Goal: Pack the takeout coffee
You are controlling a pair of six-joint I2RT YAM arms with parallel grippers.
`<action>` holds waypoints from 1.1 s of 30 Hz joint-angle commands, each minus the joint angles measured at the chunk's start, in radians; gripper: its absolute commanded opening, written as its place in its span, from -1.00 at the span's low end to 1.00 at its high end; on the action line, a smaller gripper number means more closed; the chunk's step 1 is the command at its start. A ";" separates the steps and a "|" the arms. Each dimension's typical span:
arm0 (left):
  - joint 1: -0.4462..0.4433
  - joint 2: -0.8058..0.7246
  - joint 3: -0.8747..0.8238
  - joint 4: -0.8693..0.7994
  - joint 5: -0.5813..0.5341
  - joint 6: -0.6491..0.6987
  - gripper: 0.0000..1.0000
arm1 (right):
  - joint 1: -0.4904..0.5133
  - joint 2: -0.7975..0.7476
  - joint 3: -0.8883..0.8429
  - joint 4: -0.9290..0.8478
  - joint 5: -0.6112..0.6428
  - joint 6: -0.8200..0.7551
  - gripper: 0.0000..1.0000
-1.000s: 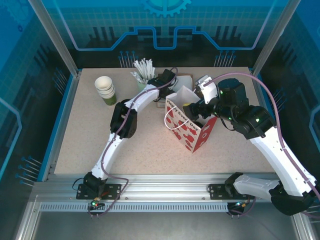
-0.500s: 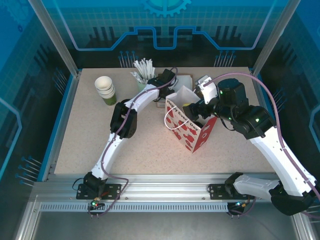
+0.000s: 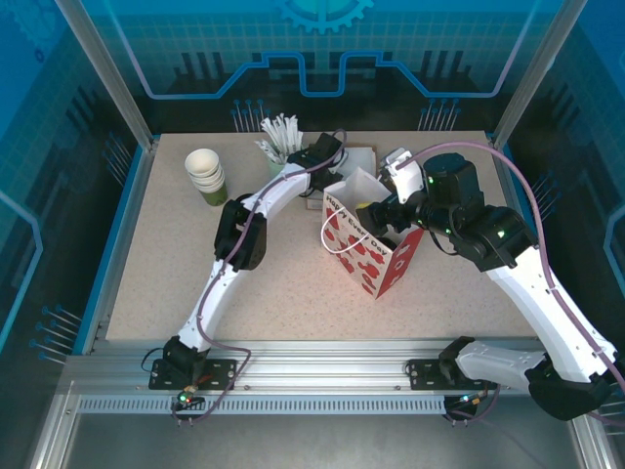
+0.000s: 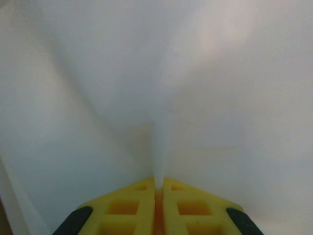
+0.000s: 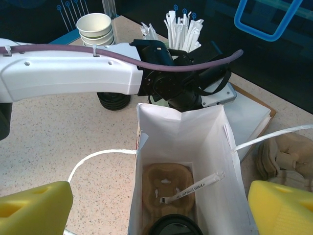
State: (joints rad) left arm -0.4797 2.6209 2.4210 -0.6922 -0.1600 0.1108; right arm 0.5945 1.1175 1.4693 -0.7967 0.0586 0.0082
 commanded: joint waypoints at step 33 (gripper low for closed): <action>0.008 -0.374 -0.011 0.082 0.118 -0.119 -0.97 | -0.008 -0.022 -0.001 -0.020 -0.017 0.024 0.87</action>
State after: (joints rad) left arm -0.4797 2.3680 2.4184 -0.6704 -0.0872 0.0380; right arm 0.5945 1.1164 1.4586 -0.8047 0.0479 0.0128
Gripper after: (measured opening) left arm 0.055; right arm 0.936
